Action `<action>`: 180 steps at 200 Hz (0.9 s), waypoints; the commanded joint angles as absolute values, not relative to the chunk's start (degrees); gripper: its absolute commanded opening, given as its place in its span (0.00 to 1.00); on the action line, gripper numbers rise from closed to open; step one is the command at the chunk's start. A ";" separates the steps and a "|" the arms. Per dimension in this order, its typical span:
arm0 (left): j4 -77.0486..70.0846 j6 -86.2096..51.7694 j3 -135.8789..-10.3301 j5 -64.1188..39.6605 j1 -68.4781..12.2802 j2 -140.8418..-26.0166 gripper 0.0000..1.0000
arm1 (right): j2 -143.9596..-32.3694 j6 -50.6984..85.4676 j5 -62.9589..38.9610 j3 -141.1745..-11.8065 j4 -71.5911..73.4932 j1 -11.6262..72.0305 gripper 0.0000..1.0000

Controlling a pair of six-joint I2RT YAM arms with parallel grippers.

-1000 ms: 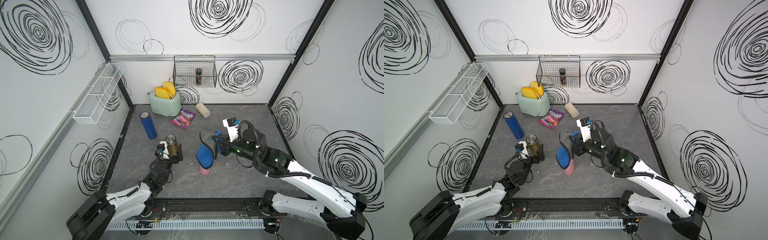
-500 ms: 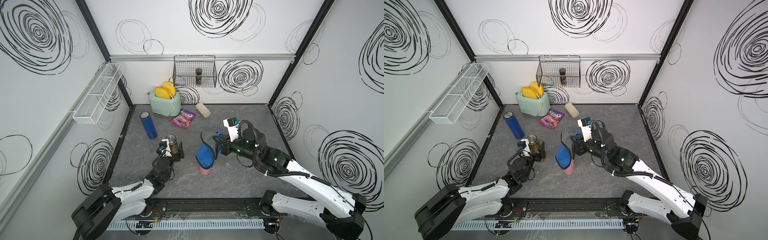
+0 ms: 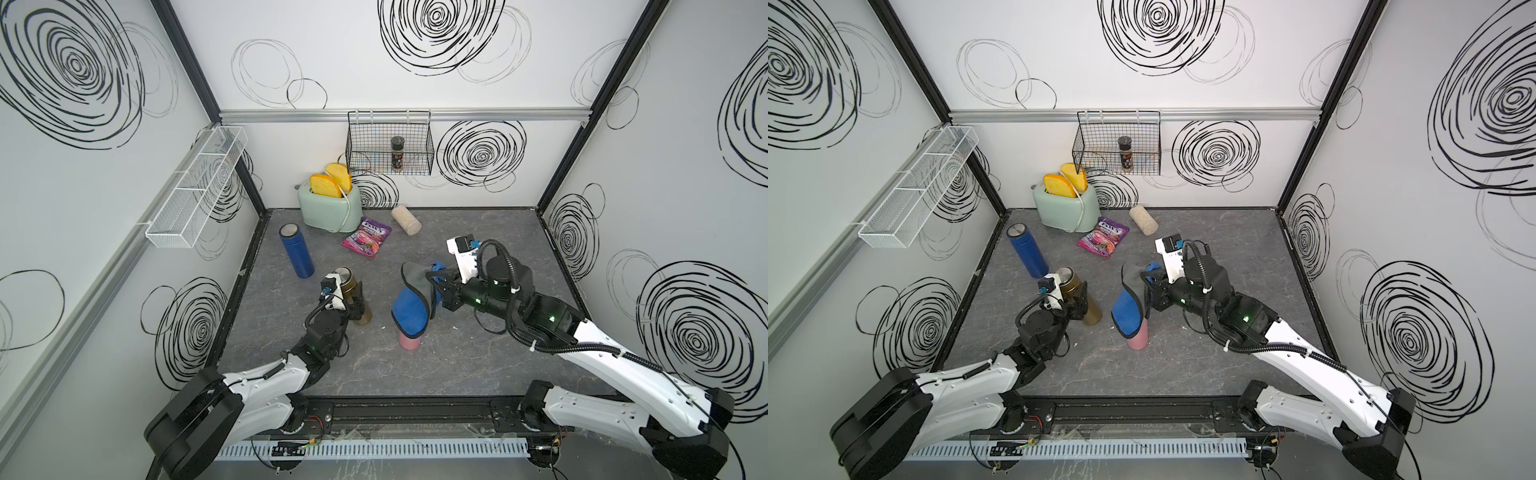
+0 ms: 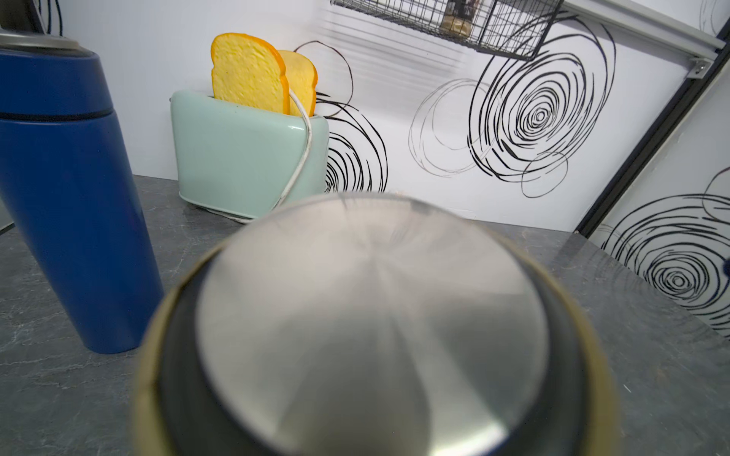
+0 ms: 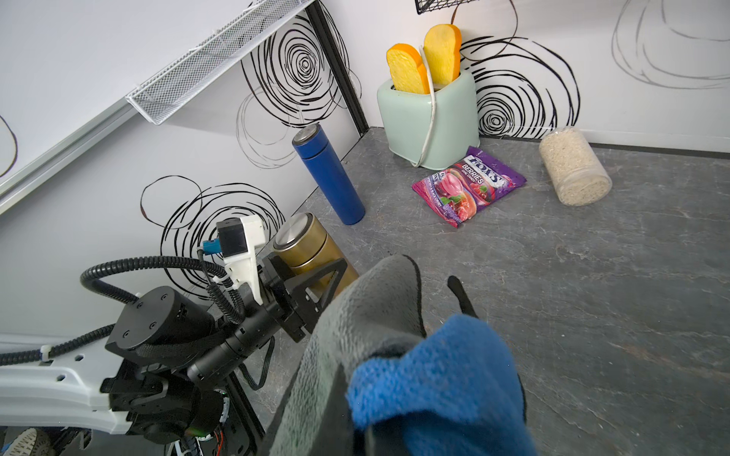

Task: Wipe the surface of the thermos
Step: Pick up the thermos from the center of the board.

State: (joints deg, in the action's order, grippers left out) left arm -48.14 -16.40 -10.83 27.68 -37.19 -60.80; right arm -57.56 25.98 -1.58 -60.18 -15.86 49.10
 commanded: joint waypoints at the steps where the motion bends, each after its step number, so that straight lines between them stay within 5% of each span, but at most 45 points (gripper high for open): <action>1: -43.29 -14.42 -14.15 26.45 -39.32 -54.36 0.09 | -58.93 26.02 -3.55 -63.87 -13.59 49.09 0.00; 15: -36.69 -11.91 -15.85 27.58 -42.06 -49.34 0.00 | -60.44 25.85 -4.49 -65.67 -13.04 49.51 0.00; 82: -13.37 -1.37 -23.18 41.15 -58.85 -36.22 0.00 | -71.27 23.60 -1.56 -75.58 -10.55 61.76 0.00; 180: -16.26 14.65 -28.49 59.32 -76.29 -35.46 0.00 | -73.54 29.03 -0.91 -73.75 -7.39 68.26 0.00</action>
